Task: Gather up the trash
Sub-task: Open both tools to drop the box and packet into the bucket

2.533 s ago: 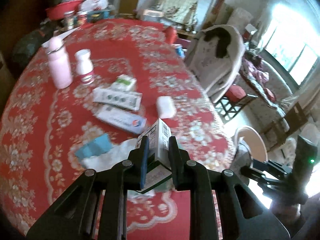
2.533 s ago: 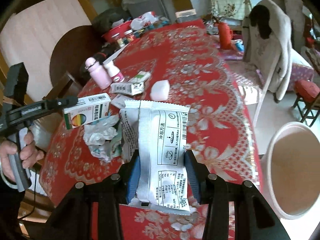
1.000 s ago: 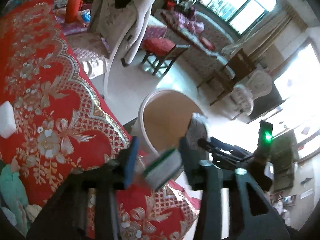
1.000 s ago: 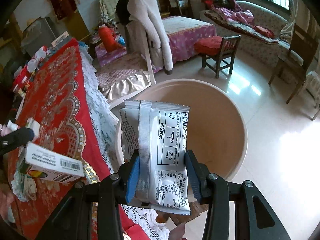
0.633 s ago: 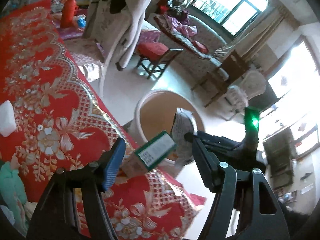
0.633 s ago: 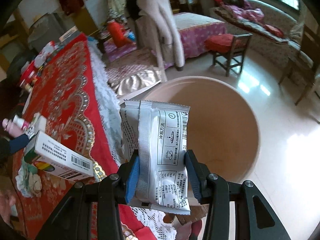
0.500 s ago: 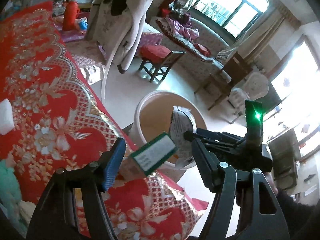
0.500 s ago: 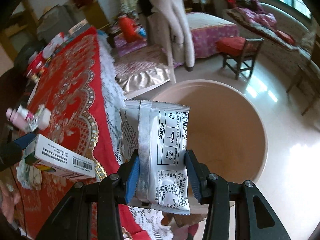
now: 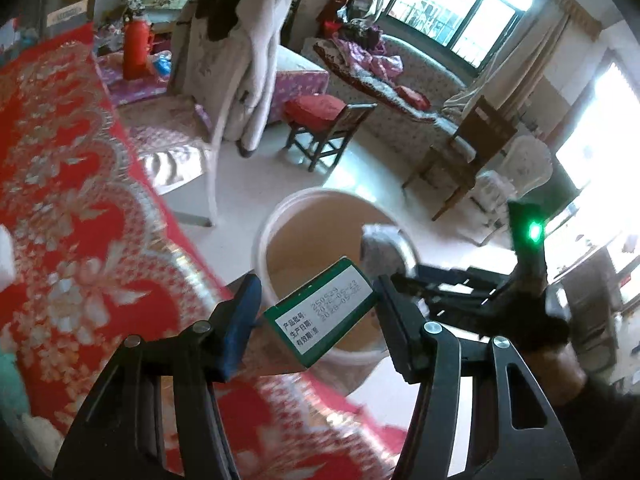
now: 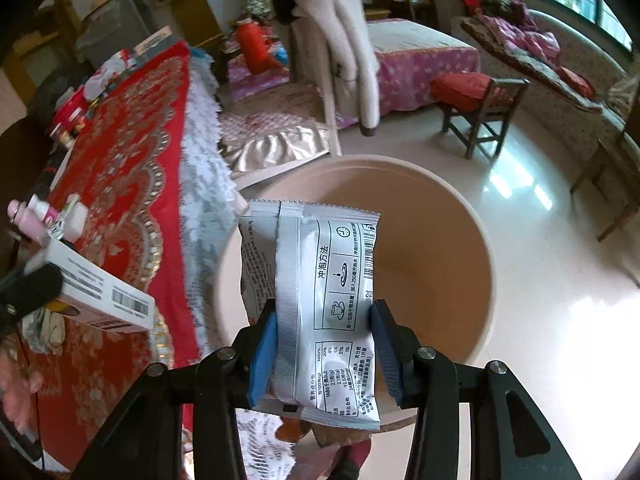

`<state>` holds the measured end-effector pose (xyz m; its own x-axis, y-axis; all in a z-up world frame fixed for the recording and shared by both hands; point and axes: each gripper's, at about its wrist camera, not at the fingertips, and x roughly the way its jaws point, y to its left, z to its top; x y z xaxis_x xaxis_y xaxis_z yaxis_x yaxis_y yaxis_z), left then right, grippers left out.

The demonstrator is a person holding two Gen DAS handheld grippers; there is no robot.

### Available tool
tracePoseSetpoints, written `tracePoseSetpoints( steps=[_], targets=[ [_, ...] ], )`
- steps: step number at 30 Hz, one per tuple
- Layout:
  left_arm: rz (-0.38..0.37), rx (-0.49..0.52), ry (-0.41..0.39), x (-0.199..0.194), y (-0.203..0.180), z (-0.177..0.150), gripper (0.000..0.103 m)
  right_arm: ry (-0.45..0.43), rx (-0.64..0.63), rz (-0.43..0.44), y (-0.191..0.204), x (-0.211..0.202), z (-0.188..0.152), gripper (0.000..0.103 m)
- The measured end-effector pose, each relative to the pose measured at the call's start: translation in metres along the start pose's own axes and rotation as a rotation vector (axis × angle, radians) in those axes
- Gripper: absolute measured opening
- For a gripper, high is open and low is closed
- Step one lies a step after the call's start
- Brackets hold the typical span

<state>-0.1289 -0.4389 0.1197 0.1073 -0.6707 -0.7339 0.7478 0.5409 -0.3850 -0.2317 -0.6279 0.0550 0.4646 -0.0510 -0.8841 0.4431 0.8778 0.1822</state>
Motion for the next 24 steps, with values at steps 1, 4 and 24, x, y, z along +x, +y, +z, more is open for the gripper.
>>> tracePoseSetpoints(
  steps=[1, 4, 24],
  targets=[
    [-0.010, -0.011, -0.007, 0.004, -0.004, 0.005, 0.056, -0.002, 0.006, -0.004, -0.003, -0.001, 0.000, 0.043],
    [-0.018, -0.041, -0.021, 0.020, -0.015, 0.015, 0.057, -0.003, 0.022, -0.026, -0.013, -0.002, 0.001, 0.043],
    [0.120, -0.233, -0.010, 0.038, 0.000, 0.008, 0.068, 0.068, -0.035, -0.006, -0.011, 0.013, -0.009, 0.053]
  ],
)
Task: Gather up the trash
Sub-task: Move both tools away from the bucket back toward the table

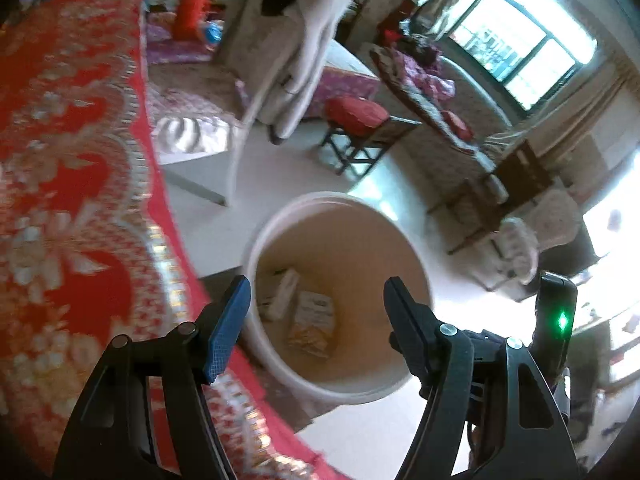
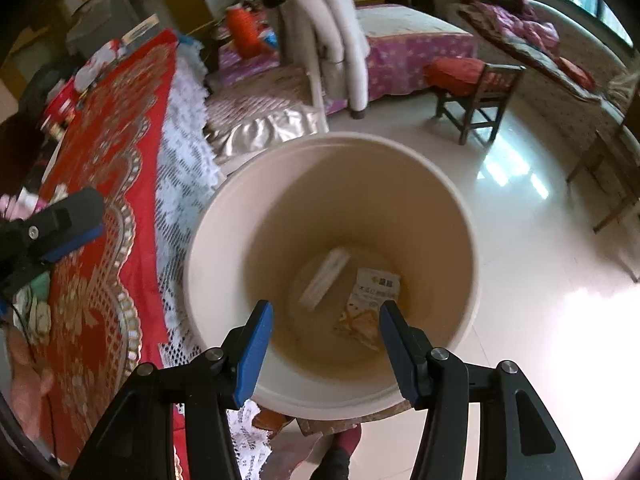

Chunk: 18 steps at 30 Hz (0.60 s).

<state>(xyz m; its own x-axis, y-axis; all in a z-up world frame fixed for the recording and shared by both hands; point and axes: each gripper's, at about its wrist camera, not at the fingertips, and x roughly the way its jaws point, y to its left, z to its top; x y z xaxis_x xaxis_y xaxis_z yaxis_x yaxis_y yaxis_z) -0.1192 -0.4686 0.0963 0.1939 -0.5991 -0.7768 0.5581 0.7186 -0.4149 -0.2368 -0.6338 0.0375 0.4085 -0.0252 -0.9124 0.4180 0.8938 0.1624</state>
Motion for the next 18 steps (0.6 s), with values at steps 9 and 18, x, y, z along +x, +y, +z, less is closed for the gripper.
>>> tracePoseSetpoints(
  steps=[9, 18],
  targets=[
    [0.210, 0.024, -0.057, -0.032, 0.035, -0.016, 0.068, 0.121, -0.095, 0.003, 0.036, 0.056, -0.005, 0.053],
    [0.306, 0.002, -0.096, -0.063, 0.073, -0.028, 0.068, 0.194, -0.134, 0.030, 0.060, 0.081, -0.012, 0.053]
  ],
)
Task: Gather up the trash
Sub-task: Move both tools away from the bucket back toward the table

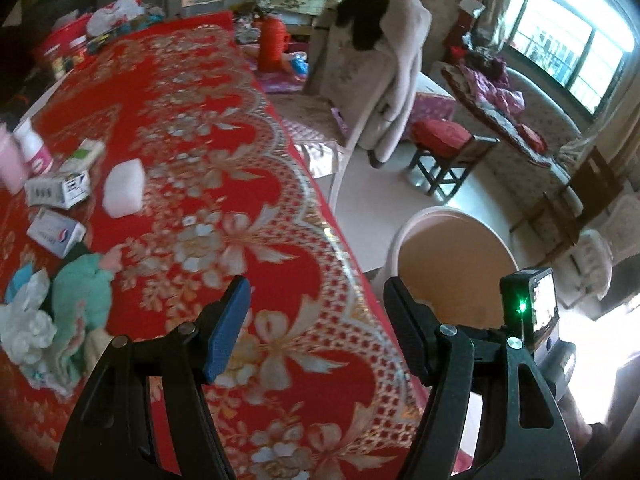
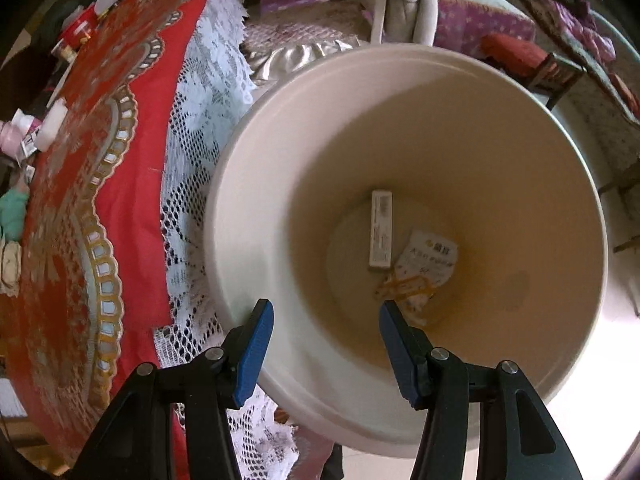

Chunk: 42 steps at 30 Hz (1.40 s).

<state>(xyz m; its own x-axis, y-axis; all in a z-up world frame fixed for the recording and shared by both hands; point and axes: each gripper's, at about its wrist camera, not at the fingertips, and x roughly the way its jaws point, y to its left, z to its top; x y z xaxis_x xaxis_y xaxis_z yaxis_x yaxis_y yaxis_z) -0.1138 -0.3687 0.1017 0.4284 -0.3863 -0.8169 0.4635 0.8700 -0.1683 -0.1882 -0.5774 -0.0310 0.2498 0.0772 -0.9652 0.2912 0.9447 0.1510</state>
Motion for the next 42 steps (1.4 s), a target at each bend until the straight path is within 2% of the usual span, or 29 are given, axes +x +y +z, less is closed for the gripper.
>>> tracePoseSetpoints(
  steps=[6, 11, 17, 20, 25, 32, 35, 37, 42],
  targets=[
    [0.023, -0.039, -0.009, -0.008, 0.017, -0.004, 0.068, 0.006, 0.000, 0.012, 0.010, 0.000, 0.006, 0.053],
    [0.031, -0.050, -0.015, -0.013, 0.025, -0.005, 0.068, 0.024, -0.021, 0.063, 0.026, 0.004, 0.009, 0.052],
    [0.038, -0.055, -0.014, -0.015, 0.035, -0.009, 0.068, 0.058, 0.018, 0.110, 0.032, 0.015, 0.013, 0.052],
    [0.040, -0.061, -0.012, -0.016, 0.039, -0.010, 0.068, 0.045, 0.011, 0.097, 0.039, 0.017, 0.015, 0.050],
    [0.041, -0.072, -0.009, -0.018, 0.045, -0.013, 0.068, 0.056, 0.093, 0.169, 0.029, 0.024, 0.025, 0.050],
    [0.039, -0.074, -0.006, -0.019, 0.048, -0.016, 0.068, 0.011, 0.170, 0.131, -0.003, 0.016, 0.035, 0.050],
    [0.033, -0.075, -0.004, -0.019, 0.047, -0.018, 0.068, 0.019, 0.206, 0.180, -0.014, 0.016, 0.037, 0.051],
    [0.033, -0.072, -0.002, -0.019, 0.046, -0.018, 0.068, 0.013, 0.203, 0.180, -0.010, 0.017, 0.037, 0.051],
    [0.033, -0.068, -0.002, -0.021, 0.044, -0.020, 0.068, -0.010, 0.207, 0.096, -0.012, 0.017, 0.034, 0.051]
  ],
)
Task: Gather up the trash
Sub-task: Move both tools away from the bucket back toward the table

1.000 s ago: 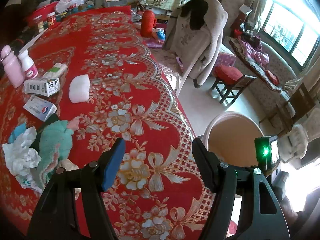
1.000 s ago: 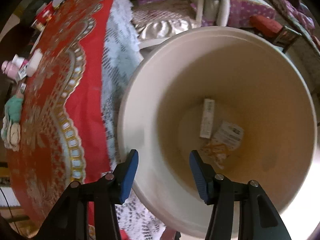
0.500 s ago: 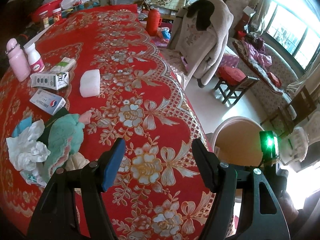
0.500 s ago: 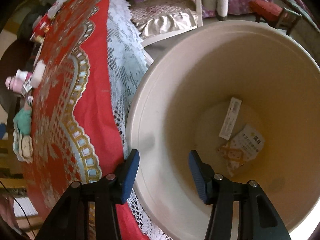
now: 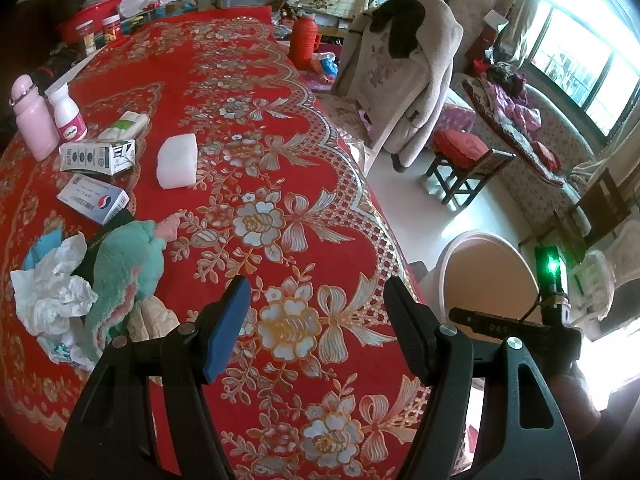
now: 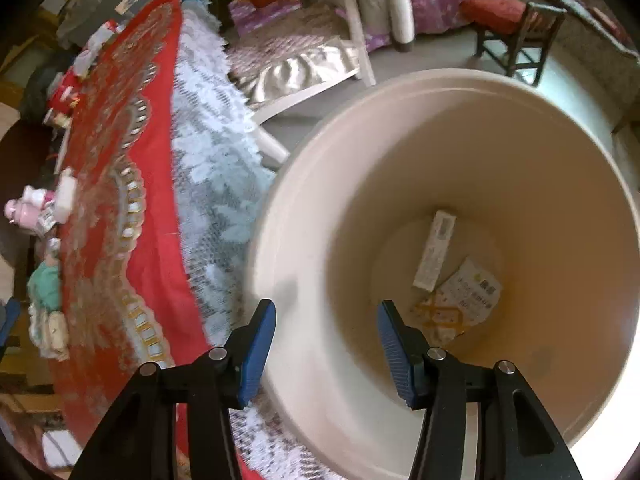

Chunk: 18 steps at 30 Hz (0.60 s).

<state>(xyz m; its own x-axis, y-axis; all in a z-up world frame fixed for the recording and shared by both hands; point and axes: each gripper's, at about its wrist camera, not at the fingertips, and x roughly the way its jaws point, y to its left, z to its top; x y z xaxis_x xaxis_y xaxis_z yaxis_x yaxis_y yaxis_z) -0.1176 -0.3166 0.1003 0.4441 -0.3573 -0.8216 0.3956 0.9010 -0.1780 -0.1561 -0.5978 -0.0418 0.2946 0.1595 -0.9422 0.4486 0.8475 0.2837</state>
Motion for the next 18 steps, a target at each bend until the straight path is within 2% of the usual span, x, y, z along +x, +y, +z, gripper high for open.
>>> tracePoseSetpoints(
  steps=[4, 7, 11, 15, 18],
  targets=[
    [0.005, -0.006, 0.003, -0.002, 0.001, -0.002, 0.068, 0.024, 0.011, -0.028, -0.007, 0.019, 0.006, 0.051],
    [0.025, -0.005, 0.004, -0.004, 0.003, -0.006, 0.068, 0.073, 0.002, 0.012, -0.008, 0.038, 0.007, 0.051],
    [0.051, -0.016, -0.005, -0.008, 0.009, -0.010, 0.068, 0.096, 0.053, 0.112, -0.020, 0.047, 0.009, 0.051],
    [0.064, -0.053, -0.004, -0.007, 0.016, -0.011, 0.068, 0.120, 0.019, 0.141, -0.013, 0.051, 0.008, 0.051],
    [0.062, -0.079, -0.003, -0.005, 0.019, -0.010, 0.068, 0.145, 0.015, 0.212, -0.006, 0.053, 0.003, 0.051]
  ],
)
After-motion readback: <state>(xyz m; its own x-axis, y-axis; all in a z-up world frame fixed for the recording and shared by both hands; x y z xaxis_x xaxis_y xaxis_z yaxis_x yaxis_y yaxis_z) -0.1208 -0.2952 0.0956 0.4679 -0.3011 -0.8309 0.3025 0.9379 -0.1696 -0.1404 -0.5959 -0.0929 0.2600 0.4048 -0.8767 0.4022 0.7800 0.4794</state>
